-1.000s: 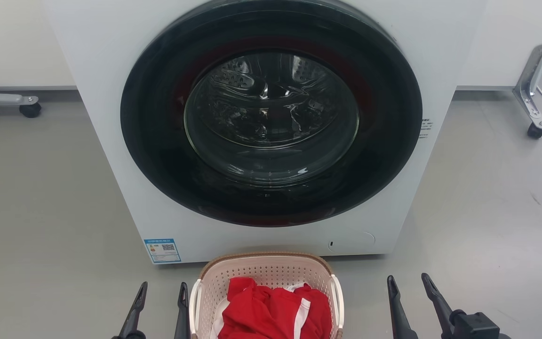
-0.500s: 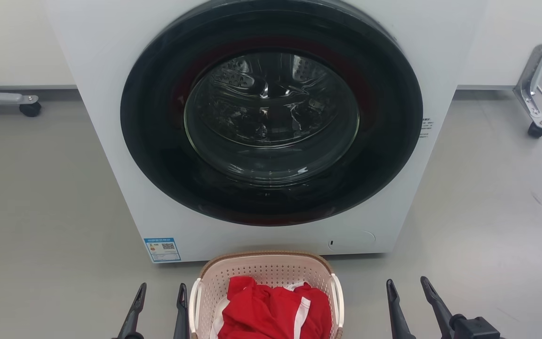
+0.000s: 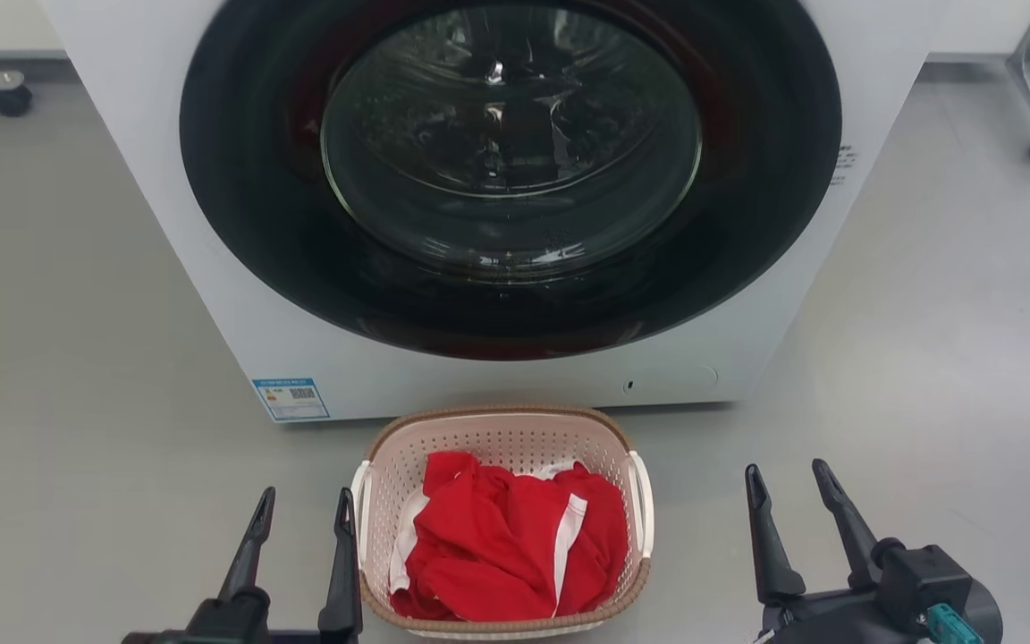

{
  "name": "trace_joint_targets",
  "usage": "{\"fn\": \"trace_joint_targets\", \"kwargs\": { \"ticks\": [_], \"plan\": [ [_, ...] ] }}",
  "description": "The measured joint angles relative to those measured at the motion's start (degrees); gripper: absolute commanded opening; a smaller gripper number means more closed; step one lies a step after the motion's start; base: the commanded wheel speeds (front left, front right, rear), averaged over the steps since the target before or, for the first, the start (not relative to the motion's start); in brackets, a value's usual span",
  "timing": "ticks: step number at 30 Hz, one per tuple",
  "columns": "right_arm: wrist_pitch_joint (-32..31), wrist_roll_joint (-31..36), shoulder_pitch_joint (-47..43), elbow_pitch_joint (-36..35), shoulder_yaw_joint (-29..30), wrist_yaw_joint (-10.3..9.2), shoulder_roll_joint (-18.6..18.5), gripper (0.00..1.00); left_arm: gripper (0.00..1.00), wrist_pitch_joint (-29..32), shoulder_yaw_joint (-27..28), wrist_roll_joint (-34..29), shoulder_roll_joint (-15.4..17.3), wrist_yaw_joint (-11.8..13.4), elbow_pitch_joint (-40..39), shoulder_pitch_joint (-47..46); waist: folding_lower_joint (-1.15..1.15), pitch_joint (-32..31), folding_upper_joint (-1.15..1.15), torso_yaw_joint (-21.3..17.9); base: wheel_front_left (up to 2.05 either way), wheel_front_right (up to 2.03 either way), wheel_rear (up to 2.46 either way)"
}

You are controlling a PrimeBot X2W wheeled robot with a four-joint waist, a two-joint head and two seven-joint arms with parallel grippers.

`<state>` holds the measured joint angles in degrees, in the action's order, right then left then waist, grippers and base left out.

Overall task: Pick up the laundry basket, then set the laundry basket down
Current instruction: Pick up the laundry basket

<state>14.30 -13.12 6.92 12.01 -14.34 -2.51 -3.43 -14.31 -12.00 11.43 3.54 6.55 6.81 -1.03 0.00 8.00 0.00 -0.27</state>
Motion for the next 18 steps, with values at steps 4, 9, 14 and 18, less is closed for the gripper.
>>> {"fn": "trace_joint_targets", "kwargs": {
  "ticks": [4, 9, 14, 18],
  "plan": [
    [0.00, 0.23, 2.08, 0.09, 0.73, 0.01, -0.20, 1.00, 1.00, 0.00, 0.10, 0.00, -0.11, 0.00, 0.26, -2.79, 0.00, 3.12, 0.00, -0.13, 0.00, 0.00, 0.00],
    [0.01, 0.79, 5.15, 0.19, 1.18, 0.51, -0.22, 1.00, 1.00, -0.01, 0.40, 0.00, -0.21, 0.00, 0.63, -6.26, 0.01, 7.19, 0.00, -0.26, 0.00, 0.00, 0.00],
    [0.18, 1.03, 8.27, 0.91, 1.46, 0.59, -0.22, 1.00, 1.00, -0.01, 0.52, -0.01, -0.36, 0.00, 1.46, -9.45, 0.01, 11.36, 0.01, -0.37, 0.00, 0.00, 0.00],
    [0.27, 1.03, 11.22, 2.04, 1.64, 1.01, -0.21, 1.00, 1.00, -0.01, 0.49, 0.00, -0.46, -0.01, 2.96, -12.38, 0.01, 14.74, 0.01, -0.42, 0.00, 0.00, 0.00]
  ]
}}
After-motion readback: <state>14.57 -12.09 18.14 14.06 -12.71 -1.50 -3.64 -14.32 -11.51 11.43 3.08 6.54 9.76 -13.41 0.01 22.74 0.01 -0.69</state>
